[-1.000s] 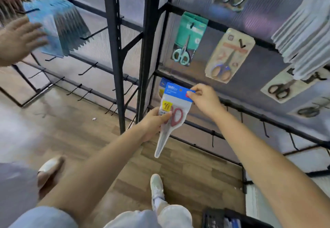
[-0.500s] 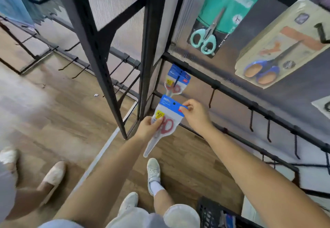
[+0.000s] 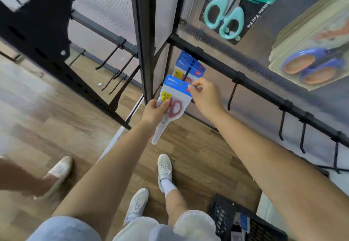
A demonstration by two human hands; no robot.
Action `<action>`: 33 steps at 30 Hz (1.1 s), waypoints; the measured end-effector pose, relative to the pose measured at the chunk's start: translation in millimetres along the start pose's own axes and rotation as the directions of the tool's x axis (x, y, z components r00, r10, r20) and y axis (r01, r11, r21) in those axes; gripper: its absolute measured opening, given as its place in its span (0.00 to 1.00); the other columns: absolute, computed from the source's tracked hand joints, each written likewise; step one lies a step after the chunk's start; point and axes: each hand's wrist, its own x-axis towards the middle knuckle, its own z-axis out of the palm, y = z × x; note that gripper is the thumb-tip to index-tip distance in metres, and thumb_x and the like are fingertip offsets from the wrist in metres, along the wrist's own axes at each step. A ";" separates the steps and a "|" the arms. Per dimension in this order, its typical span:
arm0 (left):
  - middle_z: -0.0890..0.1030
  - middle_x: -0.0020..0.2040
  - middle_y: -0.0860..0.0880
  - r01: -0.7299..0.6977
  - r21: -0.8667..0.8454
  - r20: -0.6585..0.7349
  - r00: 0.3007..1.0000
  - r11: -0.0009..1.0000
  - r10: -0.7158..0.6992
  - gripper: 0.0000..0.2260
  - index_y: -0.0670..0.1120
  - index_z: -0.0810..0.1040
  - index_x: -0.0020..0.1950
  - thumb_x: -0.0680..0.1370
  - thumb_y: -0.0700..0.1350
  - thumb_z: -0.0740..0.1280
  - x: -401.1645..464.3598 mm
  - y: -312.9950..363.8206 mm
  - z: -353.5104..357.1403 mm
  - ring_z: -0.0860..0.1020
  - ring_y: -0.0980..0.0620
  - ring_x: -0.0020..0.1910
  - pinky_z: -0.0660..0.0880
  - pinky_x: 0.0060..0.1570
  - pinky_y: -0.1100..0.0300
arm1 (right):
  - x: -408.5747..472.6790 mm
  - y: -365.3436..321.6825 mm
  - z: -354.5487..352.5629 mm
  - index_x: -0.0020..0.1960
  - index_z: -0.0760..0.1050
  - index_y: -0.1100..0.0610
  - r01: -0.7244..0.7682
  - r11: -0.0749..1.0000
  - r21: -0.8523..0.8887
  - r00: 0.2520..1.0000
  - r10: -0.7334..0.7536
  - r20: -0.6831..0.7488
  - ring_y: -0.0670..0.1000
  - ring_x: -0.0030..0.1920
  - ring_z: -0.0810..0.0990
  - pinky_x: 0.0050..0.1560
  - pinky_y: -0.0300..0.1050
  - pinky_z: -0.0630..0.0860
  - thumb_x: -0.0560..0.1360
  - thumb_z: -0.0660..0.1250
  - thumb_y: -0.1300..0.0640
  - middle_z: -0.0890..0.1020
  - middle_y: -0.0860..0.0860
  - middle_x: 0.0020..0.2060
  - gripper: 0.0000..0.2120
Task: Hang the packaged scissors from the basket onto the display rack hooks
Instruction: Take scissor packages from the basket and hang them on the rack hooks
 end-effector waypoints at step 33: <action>0.74 0.42 0.51 -0.140 0.519 -0.001 0.986 0.843 0.165 0.09 0.43 0.72 0.56 0.81 0.45 0.58 26.4 59.2 40.0 0.73 0.50 0.45 0.65 0.35 0.66 | 30.5 5.0 -22.7 0.64 0.72 0.60 0.085 0.945 -0.316 0.992 -0.111 -0.064 0.52 0.58 0.78 0.48 0.38 0.70 0.80 0.59 0.57 0.79 0.55 0.58 0.14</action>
